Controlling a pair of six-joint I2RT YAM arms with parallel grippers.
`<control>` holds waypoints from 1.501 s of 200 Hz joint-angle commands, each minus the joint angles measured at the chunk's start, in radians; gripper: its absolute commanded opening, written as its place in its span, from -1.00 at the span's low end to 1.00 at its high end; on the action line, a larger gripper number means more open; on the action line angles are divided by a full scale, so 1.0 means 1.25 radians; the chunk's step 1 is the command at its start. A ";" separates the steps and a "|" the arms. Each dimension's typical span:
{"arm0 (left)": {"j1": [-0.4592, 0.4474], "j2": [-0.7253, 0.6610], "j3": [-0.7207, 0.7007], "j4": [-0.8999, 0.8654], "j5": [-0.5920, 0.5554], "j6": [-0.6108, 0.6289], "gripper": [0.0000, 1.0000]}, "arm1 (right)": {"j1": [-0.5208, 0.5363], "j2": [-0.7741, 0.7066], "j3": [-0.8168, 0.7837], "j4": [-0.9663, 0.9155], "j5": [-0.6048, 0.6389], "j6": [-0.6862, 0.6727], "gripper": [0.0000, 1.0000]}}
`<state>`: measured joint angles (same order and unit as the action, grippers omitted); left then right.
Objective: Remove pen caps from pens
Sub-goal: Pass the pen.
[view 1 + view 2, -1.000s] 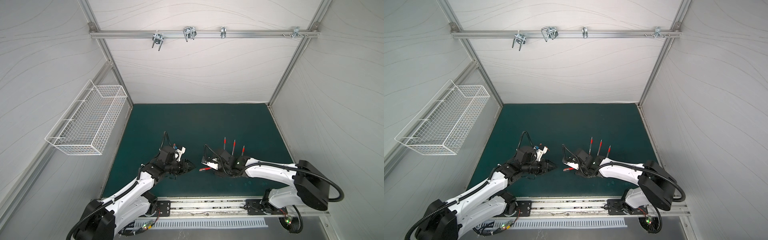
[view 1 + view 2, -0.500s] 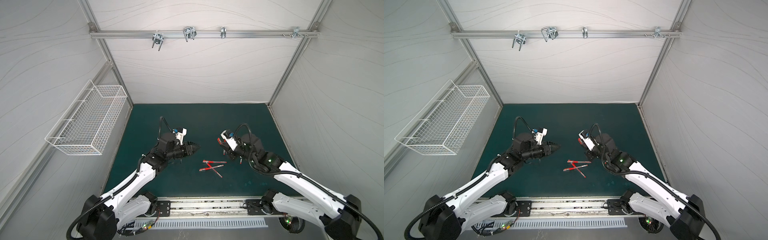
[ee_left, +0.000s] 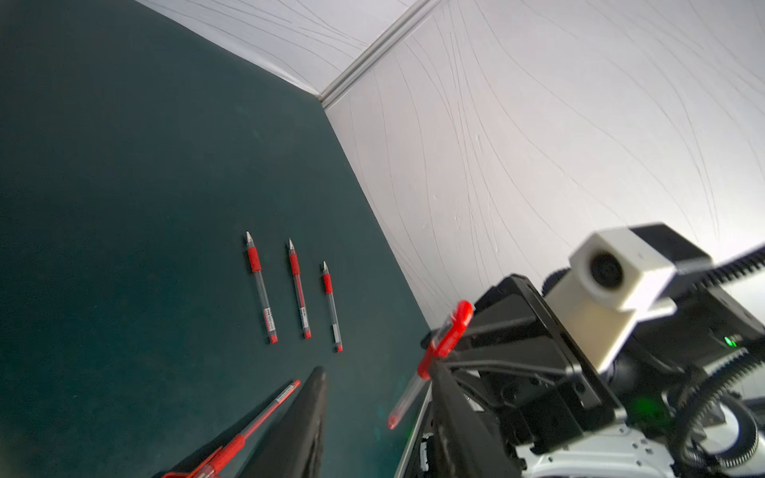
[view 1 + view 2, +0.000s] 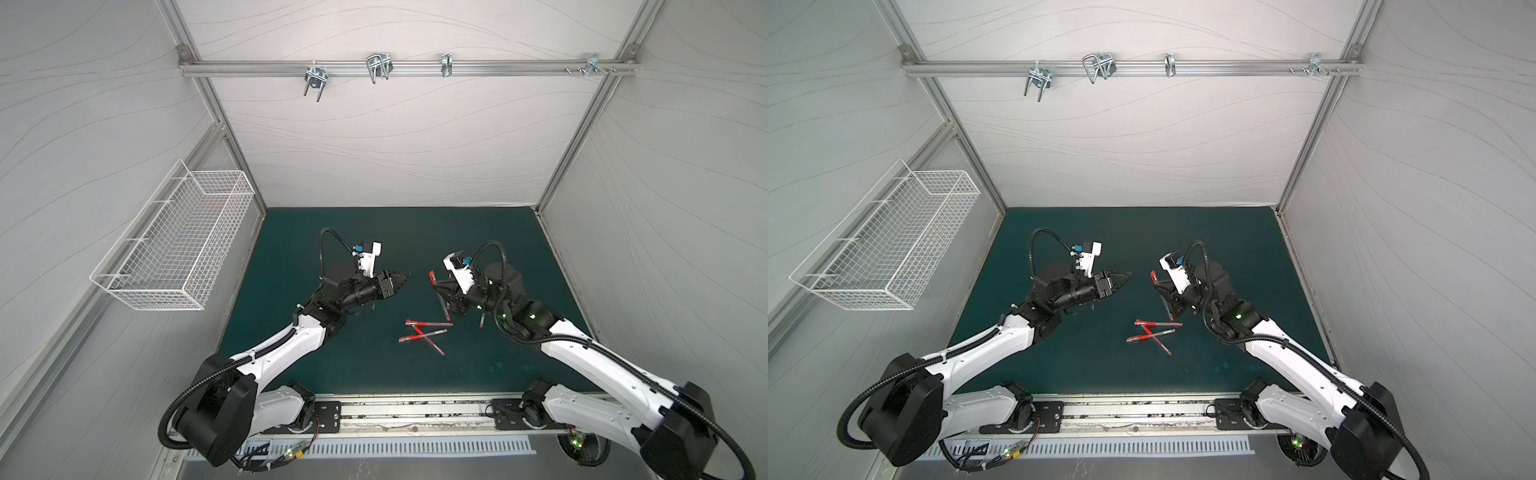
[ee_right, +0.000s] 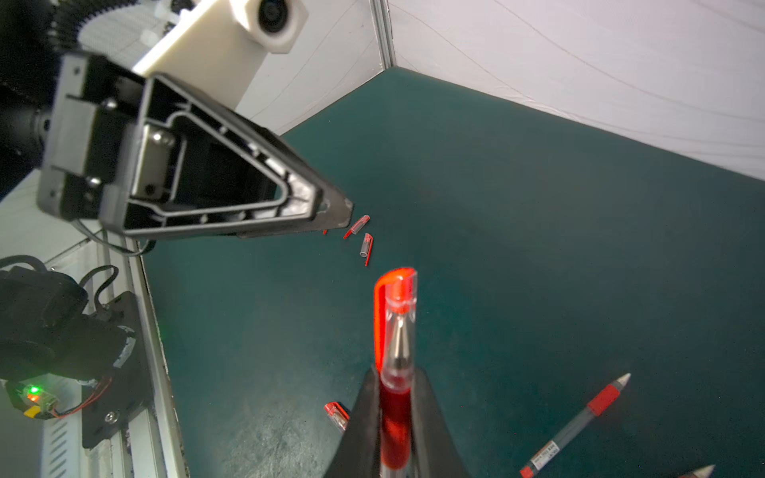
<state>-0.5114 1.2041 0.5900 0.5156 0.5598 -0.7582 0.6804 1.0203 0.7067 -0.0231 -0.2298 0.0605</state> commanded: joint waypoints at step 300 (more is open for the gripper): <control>-0.054 0.088 0.047 0.059 0.086 0.118 -0.48 | 0.056 0.115 0.016 0.064 -0.147 -0.022 -1.00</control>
<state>-0.5724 1.3037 0.5961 0.5739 0.6502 -0.6270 0.7387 1.1557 0.6979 0.0658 -0.4194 0.0536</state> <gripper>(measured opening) 0.272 0.122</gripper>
